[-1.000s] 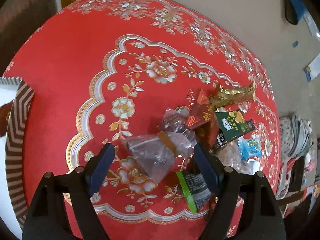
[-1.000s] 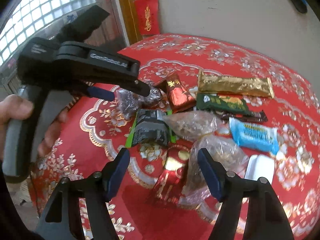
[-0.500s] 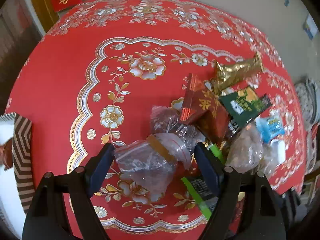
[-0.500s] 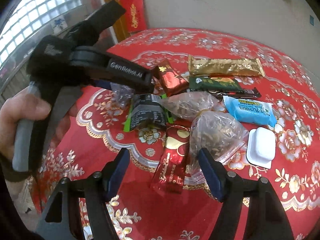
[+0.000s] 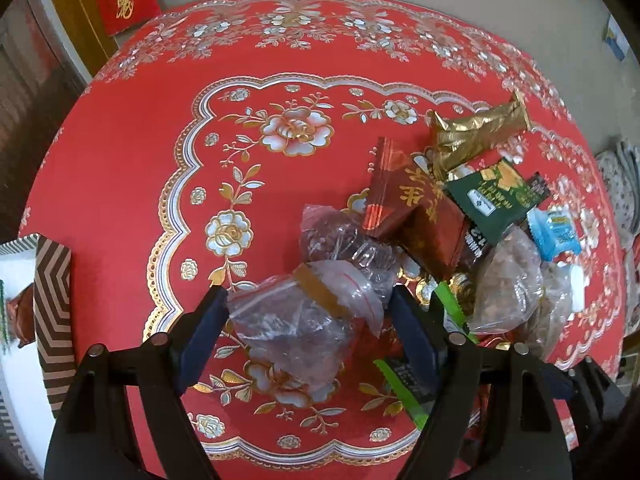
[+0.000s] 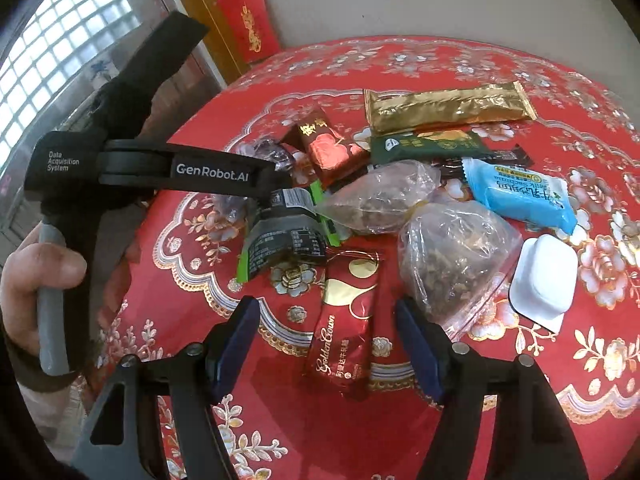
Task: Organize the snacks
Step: 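Grasp the clear bag of dates with left tool while right grasps red wafer bar, then carry the bag of dates and red wafer bar over the white tray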
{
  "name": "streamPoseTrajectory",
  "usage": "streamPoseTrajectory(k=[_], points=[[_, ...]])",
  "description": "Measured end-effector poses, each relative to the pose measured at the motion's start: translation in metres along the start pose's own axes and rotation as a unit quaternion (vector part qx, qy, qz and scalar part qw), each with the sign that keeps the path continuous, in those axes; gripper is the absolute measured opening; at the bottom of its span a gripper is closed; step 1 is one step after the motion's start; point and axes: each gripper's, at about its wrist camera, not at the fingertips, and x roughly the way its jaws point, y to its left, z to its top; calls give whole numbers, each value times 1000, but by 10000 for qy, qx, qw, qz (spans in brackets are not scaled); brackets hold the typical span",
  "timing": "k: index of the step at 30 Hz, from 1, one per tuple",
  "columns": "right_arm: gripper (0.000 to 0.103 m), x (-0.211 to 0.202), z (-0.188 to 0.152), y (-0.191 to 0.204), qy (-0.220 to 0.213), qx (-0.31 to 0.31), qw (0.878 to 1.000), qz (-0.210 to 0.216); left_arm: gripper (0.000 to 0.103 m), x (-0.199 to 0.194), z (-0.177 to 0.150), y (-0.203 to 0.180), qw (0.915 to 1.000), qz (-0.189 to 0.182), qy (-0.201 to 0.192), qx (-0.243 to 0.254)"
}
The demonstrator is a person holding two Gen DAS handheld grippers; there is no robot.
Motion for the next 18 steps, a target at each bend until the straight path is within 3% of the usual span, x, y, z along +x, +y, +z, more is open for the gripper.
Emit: streamPoseTrajectory(k=[5, 9, 11, 18], points=[[68, 6, -1, 16, -20, -161, 9983, -554, 82, 1, -2, -2, 9999, 93, -11, 59], [35, 10, -4, 26, -53, -429, 9915, -1231, 78, -1, -7, -1, 9997, 121, -170, 111], [25, 8, -7, 28, -71, -491, 9915, -1206, 73, -4, -9, 3, 9997, 57, -184, 130], [25, -10, -30, 28, -187, -324, 9949, -941, 71, -21, -29, 36, 9986, -244, -279, -372]])
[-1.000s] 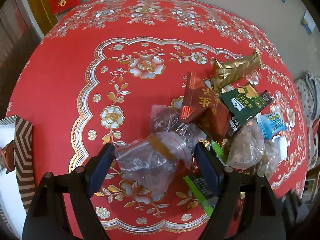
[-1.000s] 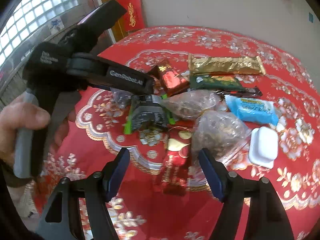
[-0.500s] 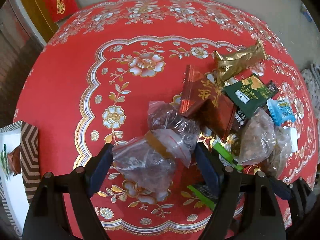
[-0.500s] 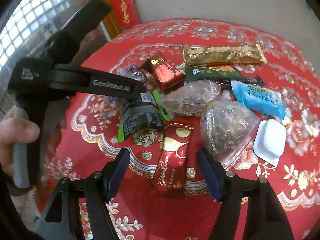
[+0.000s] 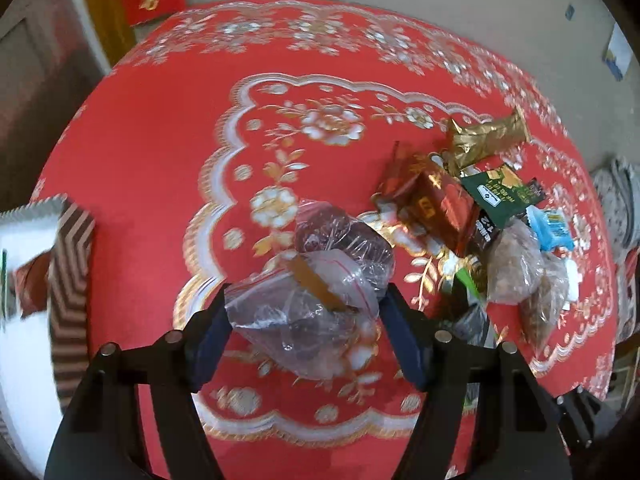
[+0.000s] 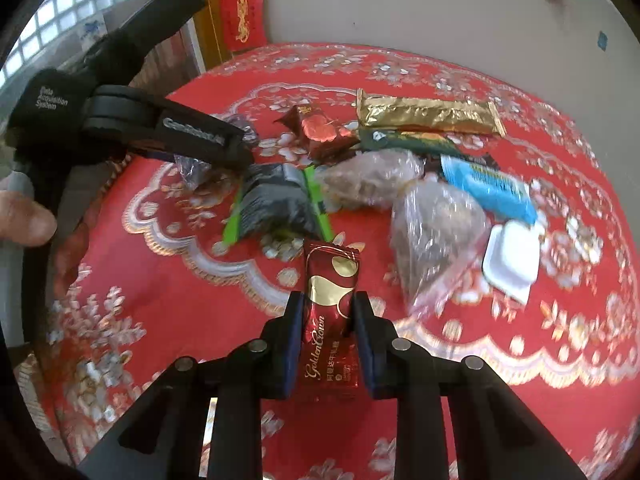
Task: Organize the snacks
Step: 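Carry the bag of dates and red wafer bar over the white tray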
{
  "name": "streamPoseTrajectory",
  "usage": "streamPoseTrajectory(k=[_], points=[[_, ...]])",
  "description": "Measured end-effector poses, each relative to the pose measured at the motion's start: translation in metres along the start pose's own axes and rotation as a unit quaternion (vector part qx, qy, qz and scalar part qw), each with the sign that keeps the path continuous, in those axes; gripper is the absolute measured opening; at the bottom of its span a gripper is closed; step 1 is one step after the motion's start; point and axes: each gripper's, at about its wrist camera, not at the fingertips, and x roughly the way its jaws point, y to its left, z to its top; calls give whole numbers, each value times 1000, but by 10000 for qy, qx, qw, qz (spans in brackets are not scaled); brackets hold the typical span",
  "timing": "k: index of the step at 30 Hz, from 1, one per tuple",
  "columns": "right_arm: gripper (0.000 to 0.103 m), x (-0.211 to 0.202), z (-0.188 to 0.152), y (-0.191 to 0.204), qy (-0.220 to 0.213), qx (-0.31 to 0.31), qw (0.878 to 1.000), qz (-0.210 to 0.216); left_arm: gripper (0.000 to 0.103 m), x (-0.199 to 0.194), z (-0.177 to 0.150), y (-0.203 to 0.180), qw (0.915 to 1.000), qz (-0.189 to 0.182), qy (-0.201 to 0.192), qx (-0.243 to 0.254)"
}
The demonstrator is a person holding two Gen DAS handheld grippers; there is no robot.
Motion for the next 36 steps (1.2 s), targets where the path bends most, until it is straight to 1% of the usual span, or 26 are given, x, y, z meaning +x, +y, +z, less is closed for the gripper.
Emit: streamPoseTrajectory(k=[5, 10, 15, 22, 28, 36], points=[[25, -17, -16, 8, -178, 194, 9993, 263, 71, -25, -19, 11, 9997, -64, -237, -58], [25, -28, -21, 16, -299, 220, 9989, 298, 71, -45, -42, 12, 9990, -81, -430, 37], [25, -45, -21, 28, -474, 200, 9981, 342, 71, -64, -59, 15, 9977, -8, -672, 117], [25, -56, -8, 54, -652, 28, 9968, 458, 71, -90, -67, 31, 9946, 222, -1003, 128], [25, -59, 7, 85, -767, -163, 9949, 631, 71, -108, -75, 58, 9920, 391, -1198, 37], [25, -54, 24, 123, -792, -429, 9926, 808, 71, -120, -84, 96, 9900, 567, -1278, -166]])
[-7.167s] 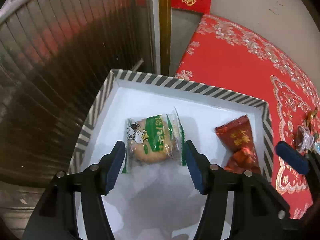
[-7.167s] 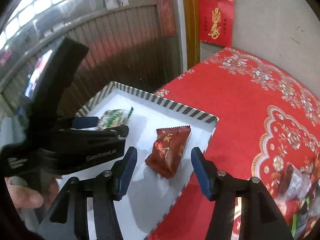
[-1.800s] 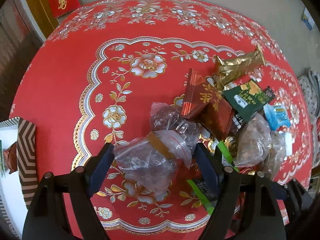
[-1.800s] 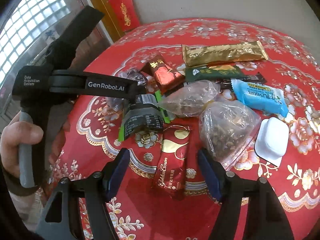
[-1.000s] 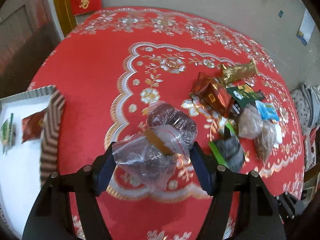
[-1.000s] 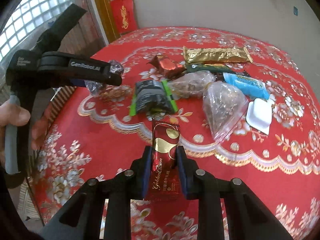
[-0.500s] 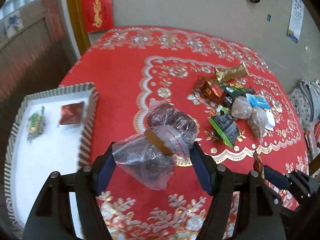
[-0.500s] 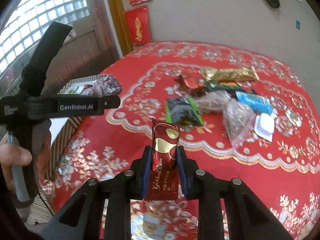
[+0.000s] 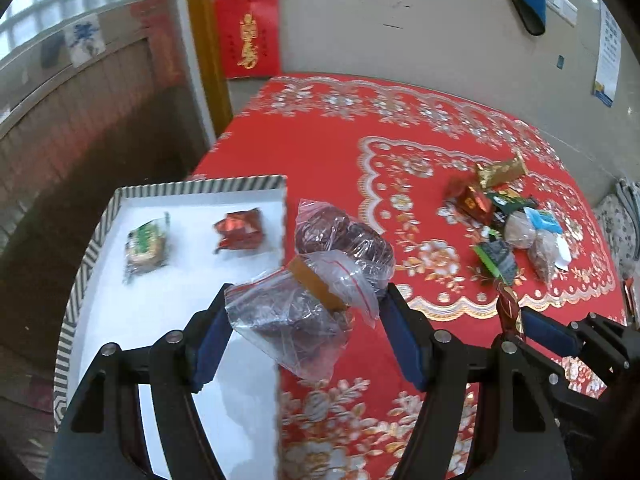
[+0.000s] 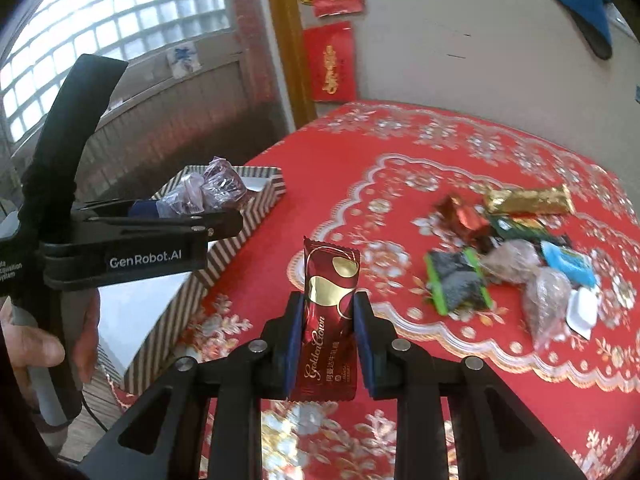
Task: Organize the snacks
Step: 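Carry the bag of dates and red wafer bar over the white tray, then open right tool to drop the wafer bar while left releases the dates bag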
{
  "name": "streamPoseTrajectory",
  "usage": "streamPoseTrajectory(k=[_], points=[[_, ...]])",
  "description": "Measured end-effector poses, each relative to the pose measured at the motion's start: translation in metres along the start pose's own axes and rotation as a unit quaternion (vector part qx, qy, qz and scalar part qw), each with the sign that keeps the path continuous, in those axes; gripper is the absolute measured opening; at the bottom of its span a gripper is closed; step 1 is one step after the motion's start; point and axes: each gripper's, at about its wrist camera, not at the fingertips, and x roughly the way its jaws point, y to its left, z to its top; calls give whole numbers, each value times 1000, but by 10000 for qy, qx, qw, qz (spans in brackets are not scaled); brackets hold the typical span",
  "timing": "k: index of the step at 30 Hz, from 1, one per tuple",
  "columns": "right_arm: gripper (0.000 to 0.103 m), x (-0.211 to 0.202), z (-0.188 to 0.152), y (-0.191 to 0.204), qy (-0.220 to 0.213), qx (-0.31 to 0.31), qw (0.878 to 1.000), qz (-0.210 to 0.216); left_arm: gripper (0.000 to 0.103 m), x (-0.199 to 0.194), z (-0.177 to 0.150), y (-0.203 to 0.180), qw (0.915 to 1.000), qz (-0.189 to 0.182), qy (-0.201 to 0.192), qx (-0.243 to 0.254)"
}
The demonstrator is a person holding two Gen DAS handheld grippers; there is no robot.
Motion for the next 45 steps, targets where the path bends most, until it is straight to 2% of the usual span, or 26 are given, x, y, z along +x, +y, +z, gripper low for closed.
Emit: streamPoseTrajectory(k=[15, 25, 35, 45], points=[[25, 32, 30, 61, 87, -459, 9985, 292, 71, 1, -9, 74, 9982, 376, 36, -466], [25, 60, 51, 99, 197, -715, 9961, 476, 71, 15, -16, 115, 9958, 595, 198, -673], [25, 94, 64, 136, 390, -955, 9927, 617, 71, 34, -24, 142, 9932, 679, 411, -853], [25, 130, 67, 150, 666, -985, 9911, 598, 71, 48, -32, 156, 9912, 735, 613, -910]])
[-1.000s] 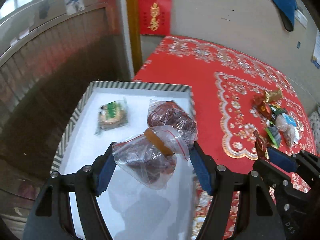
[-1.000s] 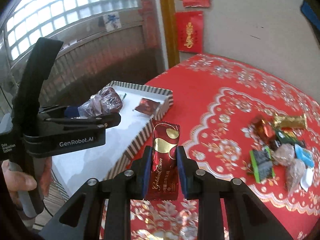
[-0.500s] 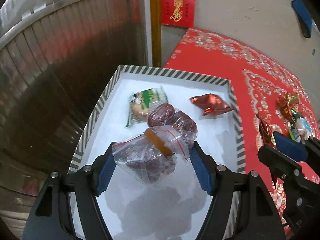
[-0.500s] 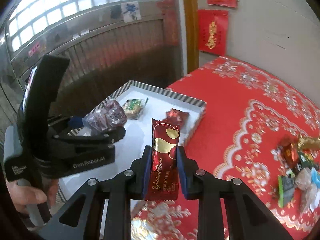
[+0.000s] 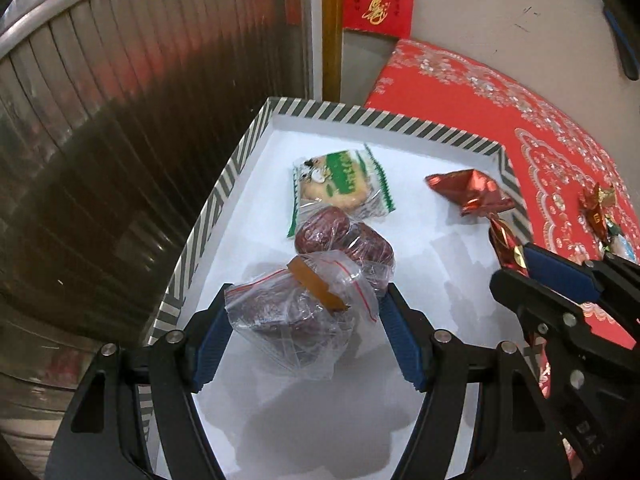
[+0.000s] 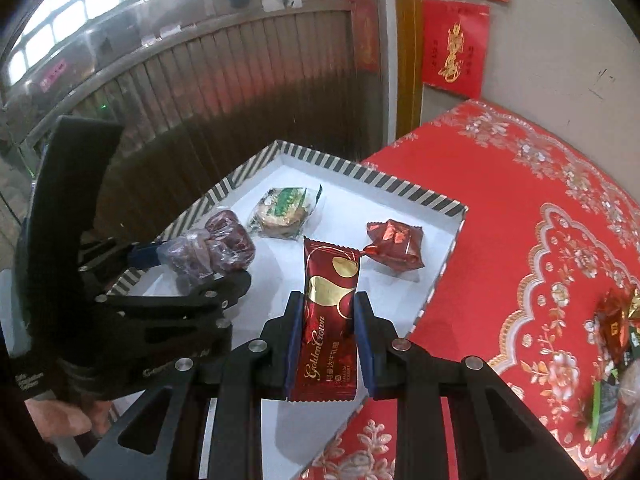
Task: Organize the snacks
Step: 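Open right tool to drop the wafer bar while left releases the dates bag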
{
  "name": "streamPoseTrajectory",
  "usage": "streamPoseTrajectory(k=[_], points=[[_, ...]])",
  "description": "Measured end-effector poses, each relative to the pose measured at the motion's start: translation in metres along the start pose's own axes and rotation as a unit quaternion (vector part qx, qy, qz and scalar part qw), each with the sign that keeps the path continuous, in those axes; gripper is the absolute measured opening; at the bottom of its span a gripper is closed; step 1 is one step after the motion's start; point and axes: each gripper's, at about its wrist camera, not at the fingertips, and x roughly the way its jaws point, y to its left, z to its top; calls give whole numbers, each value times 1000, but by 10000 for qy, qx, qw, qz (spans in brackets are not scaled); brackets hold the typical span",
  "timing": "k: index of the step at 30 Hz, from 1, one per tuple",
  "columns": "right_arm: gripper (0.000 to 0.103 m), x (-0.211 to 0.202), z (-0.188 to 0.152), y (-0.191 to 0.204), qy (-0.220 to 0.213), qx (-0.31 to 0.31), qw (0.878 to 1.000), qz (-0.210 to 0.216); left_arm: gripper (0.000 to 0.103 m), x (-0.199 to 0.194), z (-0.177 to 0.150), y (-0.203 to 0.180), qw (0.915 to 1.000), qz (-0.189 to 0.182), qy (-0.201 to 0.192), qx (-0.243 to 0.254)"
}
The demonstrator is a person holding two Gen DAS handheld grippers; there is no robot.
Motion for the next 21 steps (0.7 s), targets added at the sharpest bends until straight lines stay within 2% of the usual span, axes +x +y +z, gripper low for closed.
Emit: streamPoseTrajectory(k=[9, 14, 18, 21], points=[[25, 34, -1, 1, 337, 18, 9994, 18, 72, 17, -8, -1, 9996, 121, 266, 54], [29, 39, -2, -1, 347, 114, 9992, 151, 73, 19, -7, 3, 9992, 38, 392, -70], [44, 34, -3, -5, 259, 316, 9985, 361, 73, 19, -7, 4, 9987, 64, 494, -102], [44, 25, -4, -4, 186, 297, 9985, 416, 73, 14, -7, 0, 9989, 135, 427, -100]])
